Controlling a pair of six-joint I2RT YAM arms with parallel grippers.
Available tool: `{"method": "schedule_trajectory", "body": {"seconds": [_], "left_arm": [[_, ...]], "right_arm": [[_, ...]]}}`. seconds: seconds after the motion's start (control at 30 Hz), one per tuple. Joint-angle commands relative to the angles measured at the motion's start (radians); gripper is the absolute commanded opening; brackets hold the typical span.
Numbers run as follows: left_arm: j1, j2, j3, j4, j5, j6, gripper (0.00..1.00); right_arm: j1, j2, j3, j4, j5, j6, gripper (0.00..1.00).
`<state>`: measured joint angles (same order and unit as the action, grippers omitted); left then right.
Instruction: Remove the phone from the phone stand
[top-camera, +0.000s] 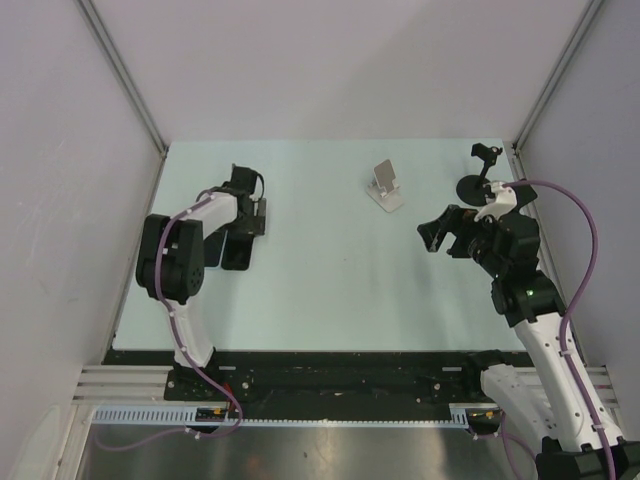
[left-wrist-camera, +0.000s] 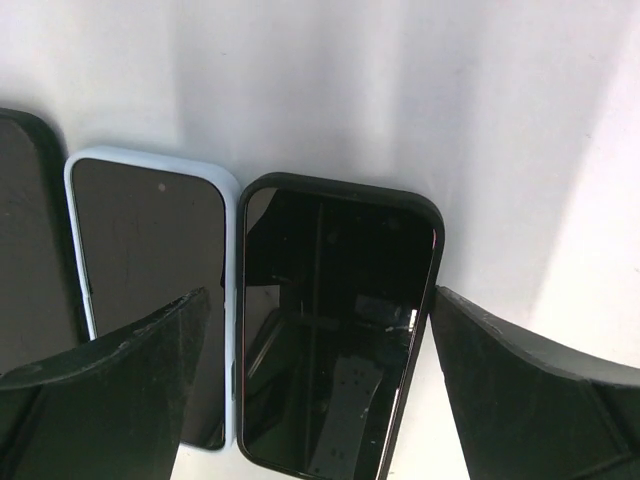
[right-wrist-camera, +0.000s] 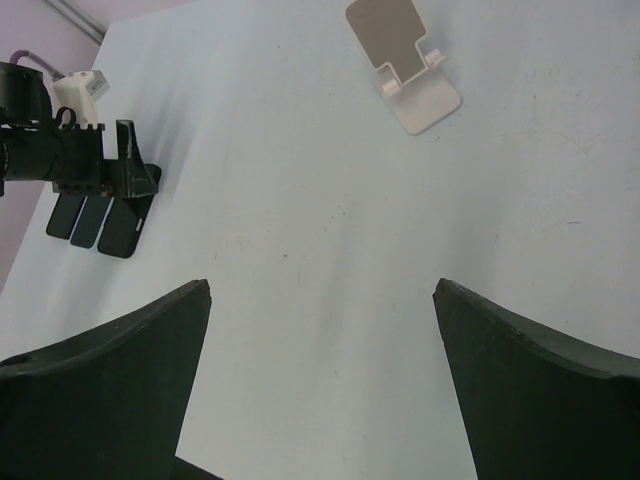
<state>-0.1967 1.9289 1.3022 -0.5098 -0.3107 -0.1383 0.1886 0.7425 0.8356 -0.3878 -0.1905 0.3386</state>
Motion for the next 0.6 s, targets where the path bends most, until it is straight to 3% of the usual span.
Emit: {"method": "schedule_trajectory", "body": {"seconds": [0.0,0.23,0.57], "left_arm": [[0.039,-0.031,-0.011,-0.001,-0.041,0.011,0.94],[0.046,-0.07,-0.012,0.001,0.007,0.0,0.95],[0.016,-0.39,-0.03,0.002,0.246,-0.02,0.99]], "right_arm": [[0.002,0.009,0.002,0.024,0.003,-0.006,1.0],[-0.001,0.037,0.003,0.033,0.01,-0.009,1.0],[0.003,0.194,0.003,0.17,-0.066,-0.09,0.99]]}}
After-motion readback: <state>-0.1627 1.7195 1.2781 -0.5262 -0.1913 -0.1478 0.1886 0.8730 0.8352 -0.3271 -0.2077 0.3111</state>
